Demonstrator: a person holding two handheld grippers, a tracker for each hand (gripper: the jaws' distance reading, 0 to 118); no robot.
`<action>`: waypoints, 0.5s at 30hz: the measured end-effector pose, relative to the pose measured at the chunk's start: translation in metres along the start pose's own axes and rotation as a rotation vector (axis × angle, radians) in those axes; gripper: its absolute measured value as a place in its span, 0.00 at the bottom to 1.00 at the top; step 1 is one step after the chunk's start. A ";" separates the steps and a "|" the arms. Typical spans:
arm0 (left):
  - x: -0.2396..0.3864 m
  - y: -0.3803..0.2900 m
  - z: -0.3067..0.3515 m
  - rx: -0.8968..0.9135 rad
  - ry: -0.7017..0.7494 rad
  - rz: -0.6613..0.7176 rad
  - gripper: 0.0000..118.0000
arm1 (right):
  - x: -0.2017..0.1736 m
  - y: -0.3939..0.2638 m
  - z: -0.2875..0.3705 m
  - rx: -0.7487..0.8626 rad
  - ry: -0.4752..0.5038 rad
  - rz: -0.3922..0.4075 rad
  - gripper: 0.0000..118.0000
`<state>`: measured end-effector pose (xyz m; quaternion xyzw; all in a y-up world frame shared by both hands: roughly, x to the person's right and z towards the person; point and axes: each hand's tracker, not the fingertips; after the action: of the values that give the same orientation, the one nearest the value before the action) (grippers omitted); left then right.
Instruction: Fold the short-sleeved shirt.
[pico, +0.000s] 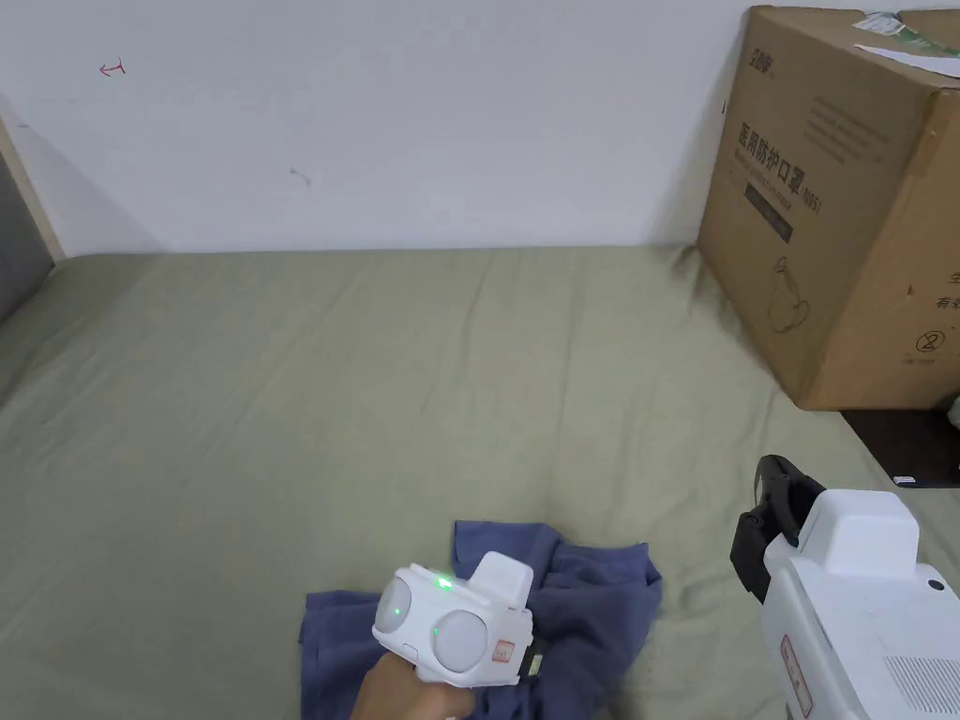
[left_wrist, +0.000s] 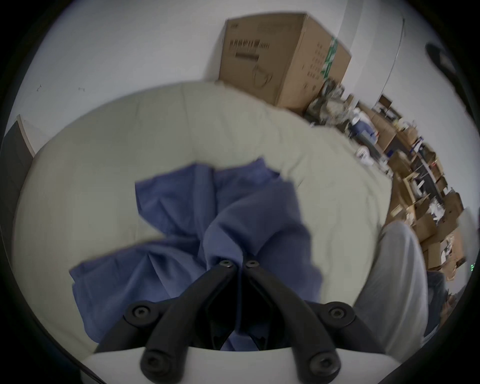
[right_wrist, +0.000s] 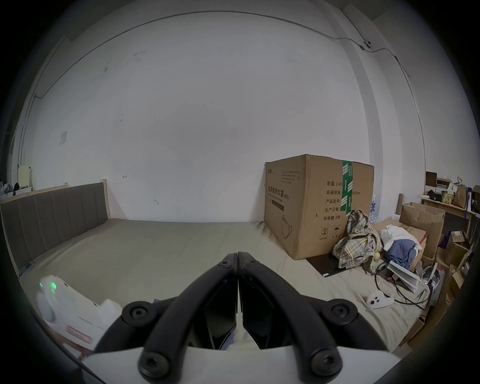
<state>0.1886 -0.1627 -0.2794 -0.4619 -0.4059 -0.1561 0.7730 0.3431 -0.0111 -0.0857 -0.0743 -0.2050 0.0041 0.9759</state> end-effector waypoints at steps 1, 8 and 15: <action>-0.001 -0.004 -0.008 -0.021 0.018 -0.006 0.00 | 0.000 -0.002 0.000 -0.003 0.003 0.002 0.00; -0.001 -0.005 0.015 0.075 0.063 0.060 0.28 | -0.003 0.000 0.002 -0.003 0.005 0.011 0.00; -0.008 0.002 0.123 0.462 0.189 0.188 0.93 | -0.009 0.014 0.010 0.034 0.013 0.012 0.00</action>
<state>0.1255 -0.0593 -0.2573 -0.2924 -0.3121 -0.0293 0.9035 0.3314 0.0042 -0.0824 -0.0589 -0.1982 0.0131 0.9783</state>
